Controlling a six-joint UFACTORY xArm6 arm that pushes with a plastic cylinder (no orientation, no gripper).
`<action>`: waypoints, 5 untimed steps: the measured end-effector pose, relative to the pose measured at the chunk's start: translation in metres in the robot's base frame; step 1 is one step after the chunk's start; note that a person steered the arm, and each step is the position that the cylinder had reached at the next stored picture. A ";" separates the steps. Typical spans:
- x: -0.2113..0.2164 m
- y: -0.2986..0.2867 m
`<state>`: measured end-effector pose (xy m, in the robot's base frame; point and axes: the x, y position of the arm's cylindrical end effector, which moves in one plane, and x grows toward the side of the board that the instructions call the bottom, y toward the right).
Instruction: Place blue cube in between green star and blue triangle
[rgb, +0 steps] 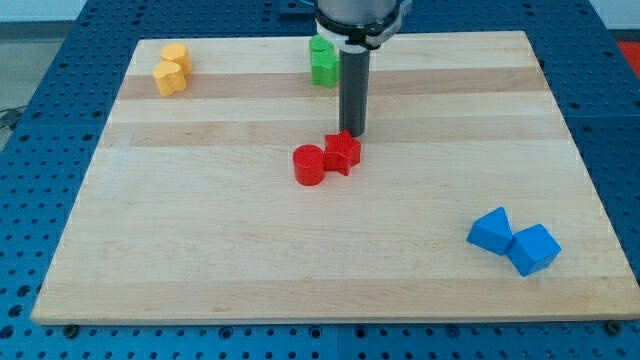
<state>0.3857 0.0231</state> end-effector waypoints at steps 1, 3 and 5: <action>0.024 -0.016; 0.043 0.067; 0.083 0.137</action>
<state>0.4683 0.1598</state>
